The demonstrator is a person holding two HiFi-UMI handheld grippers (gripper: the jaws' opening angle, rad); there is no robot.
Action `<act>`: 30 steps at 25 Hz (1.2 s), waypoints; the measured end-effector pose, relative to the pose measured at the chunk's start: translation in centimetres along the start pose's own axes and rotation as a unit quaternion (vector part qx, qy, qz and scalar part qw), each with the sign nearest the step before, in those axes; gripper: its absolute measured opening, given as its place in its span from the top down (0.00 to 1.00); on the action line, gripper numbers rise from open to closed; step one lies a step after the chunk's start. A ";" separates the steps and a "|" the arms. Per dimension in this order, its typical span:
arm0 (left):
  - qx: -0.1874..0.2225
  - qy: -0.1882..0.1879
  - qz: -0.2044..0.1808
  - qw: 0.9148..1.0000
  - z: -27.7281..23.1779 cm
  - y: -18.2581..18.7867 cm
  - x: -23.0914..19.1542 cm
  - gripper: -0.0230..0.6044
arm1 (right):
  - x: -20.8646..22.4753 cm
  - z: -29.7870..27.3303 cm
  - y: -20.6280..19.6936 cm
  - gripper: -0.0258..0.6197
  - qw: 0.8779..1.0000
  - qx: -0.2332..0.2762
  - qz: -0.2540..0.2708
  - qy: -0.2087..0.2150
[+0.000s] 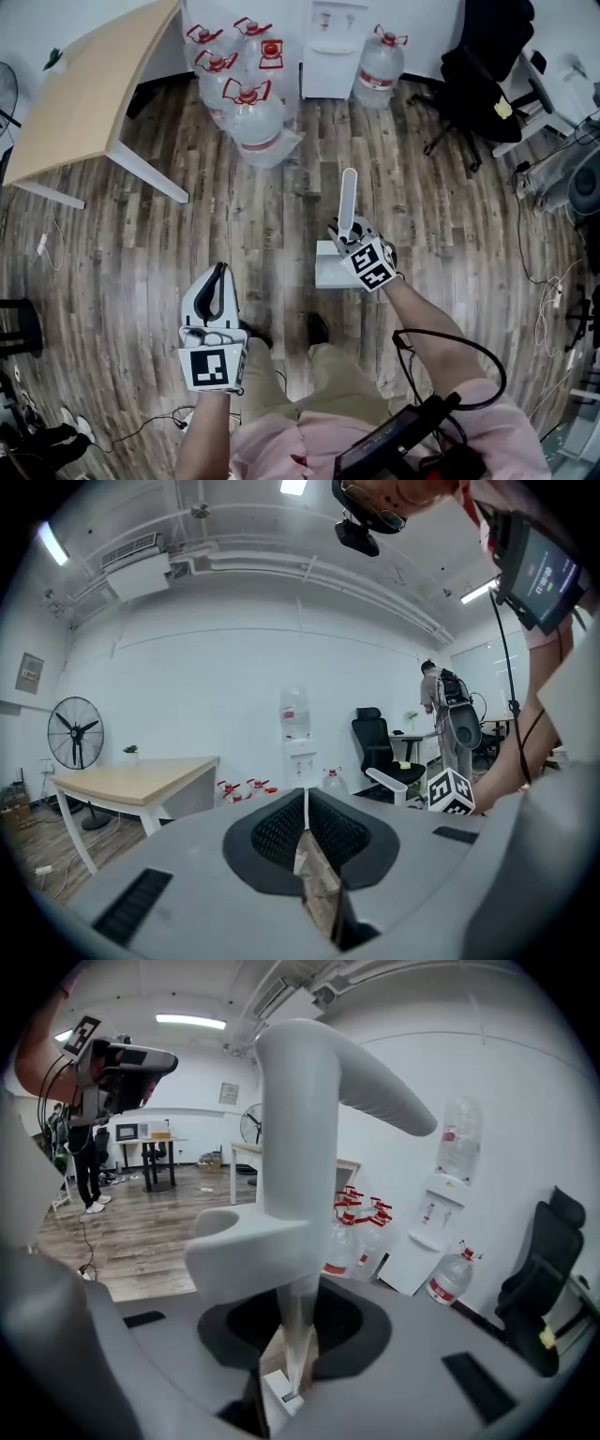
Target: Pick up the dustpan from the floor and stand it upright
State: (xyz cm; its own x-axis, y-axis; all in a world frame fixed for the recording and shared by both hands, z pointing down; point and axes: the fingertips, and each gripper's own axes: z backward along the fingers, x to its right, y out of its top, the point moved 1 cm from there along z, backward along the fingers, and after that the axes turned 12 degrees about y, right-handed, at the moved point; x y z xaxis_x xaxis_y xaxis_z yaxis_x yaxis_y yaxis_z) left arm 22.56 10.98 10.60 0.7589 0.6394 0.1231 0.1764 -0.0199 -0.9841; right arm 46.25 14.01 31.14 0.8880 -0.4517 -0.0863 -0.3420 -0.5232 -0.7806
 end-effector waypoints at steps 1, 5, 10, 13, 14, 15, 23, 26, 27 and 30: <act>0.002 -0.005 -0.002 1.000 -0.2 0.3 0.6 0.93 | 0.4 0.5 -0.5 0.85 1.000 -0.001 -0.004 -0.004; 0.008 -0.021 -0.008 1.000 -1.0 1.3 2.5 0.93 | 2.1 2.5 -2.4 0.85 1.000 -0.004 -0.020 -0.021; 0.012 -0.041 -0.019 0.999 -2.0 2.3 5.1 0.93 | 3.2 4.1 -4.3 0.84 0.999 -0.005 -0.038 -0.030; 0.014 -0.053 -0.028 0.998 -2.3 3.1 6.6 0.93 | 3.4 5.0 -5.2 0.83 0.998 -0.004 -0.047 -0.033; 0.016 -0.057 -0.031 0.998 -2.5 3.4 7.0 0.93 | 3.6 5.4 -5.5 0.82 0.998 -0.004 -0.051 -0.036; 0.019 -0.060 -0.034 0.997 -2.6 3.8 7.3 0.93 | 3.8 5.7 -5.7 0.82 0.998 -0.004 -0.054 -0.038; 0.025 -0.081 -0.044 0.995 -3.7 5.2 10.5 0.93 | 4.4 7.4 -6.4 0.70 0.997 0.013 -0.070 -0.044; 0.034 -0.091 -0.048 0.994 -3.6 5.9 12.1 0.93 | 4.6 8.2 -6.9 0.65 0.995 0.010 -0.083 -0.047; 0.036 -0.092 -0.048 0.994 -3.6 6.2 12.4 0.93 | 4.7 8.5 -7.3 0.63 0.994 0.010 -0.092 -0.050; 0.034 -0.093 -0.043 0.994 -3.5 7.2 13.1 0.93 | 4.8 10.6 -8.1 0.62 0.989 0.015 -0.131 -0.071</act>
State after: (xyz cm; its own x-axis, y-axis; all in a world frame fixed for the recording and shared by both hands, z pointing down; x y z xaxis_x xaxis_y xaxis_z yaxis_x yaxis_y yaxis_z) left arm 35.92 16.54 5.57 0.6133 0.7673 0.1875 0.1876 0.0891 -0.9782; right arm 56.53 23.73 30.45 0.9799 -0.1959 0.0367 -0.0870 -0.5861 -0.8055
